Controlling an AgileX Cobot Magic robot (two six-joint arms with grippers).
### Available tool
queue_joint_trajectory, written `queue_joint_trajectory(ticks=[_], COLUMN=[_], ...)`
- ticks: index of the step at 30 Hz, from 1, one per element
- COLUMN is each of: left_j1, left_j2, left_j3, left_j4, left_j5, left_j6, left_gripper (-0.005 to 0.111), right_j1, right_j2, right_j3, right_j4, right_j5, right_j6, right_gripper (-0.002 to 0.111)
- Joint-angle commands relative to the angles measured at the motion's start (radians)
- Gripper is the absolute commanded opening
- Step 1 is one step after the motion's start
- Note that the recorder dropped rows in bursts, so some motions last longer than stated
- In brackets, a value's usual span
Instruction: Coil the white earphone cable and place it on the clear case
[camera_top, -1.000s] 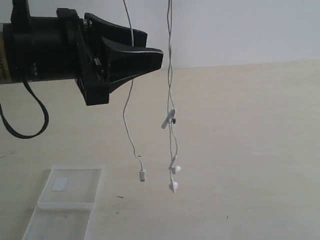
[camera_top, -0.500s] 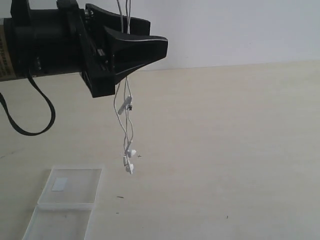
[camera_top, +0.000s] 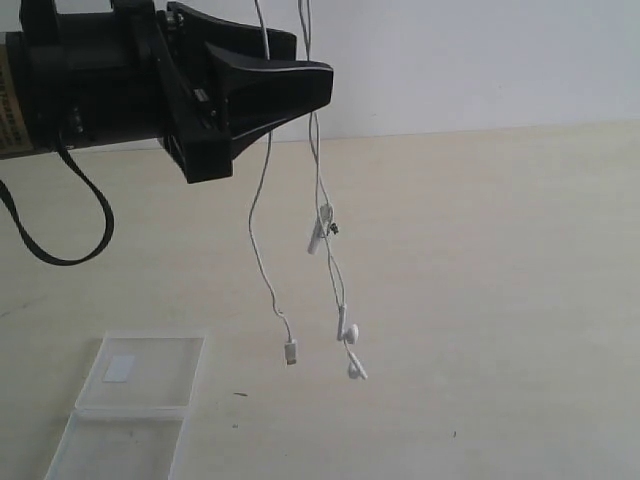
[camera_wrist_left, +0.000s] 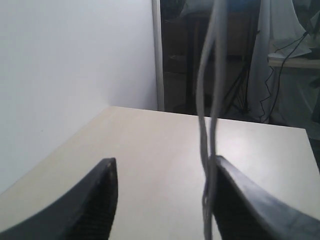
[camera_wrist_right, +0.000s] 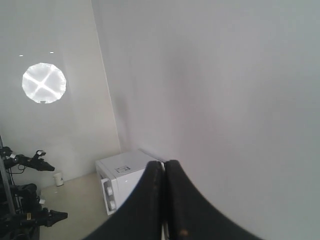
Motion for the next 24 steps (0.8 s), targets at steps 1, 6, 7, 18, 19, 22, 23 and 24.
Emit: queue_joint_trajectory(ticks=[1, 6, 7, 18, 19, 22, 23, 24], left_j1=[-0.004, -0.004, -0.004, -0.004, -0.004, -0.004, -0.001, -0.001], left_j2=[0.0, 0.0, 0.0, 0.079, 0.079, 0.079, 0.079, 0.079], left_j3=[-0.004, -0.004, -0.004, -0.004, -0.004, -0.004, -0.004, -0.004], left_j4=[-0.017, -0.022, -0.034, -0.064, -0.064, -0.064, -0.064, -0.064], left_j5=[0.006, 0.005, 0.005, -0.038, -0.038, -0.026, -0.019, 0.0], left_j6=[0.001, 0.001, 0.001, 0.003, 0.008, 0.053, 0.053, 0.053], left_gripper=[0.054, 0.054, 0.054, 0.047, 0.042, 0.018, 0.013, 0.009], right_j1=[-0.001, -0.001, -0.001, -0.001, -0.001, -0.001, -0.001, -0.001], right_j2=[0.002, 0.002, 0.002, 0.002, 0.002, 0.002, 0.002, 0.002], right_j3=[-0.008, -0.008, -0.008, -0.008, -0.008, -0.008, -0.008, -0.008], right_j4=[0.02, 0.032, 0.034, 0.055, 0.055, 0.046, 0.035, 0.005], right_j5=[-0.003, -0.007, -0.007, -0.023, -0.023, -0.023, -0.023, -0.023], right_j6=[-0.013, -0.021, -0.021, -0.039, -0.041, -0.047, -0.047, -0.047], right_gripper=[0.0, 0.0, 0.0, 0.0, 0.0, 0.0, 0.0, 0.0])
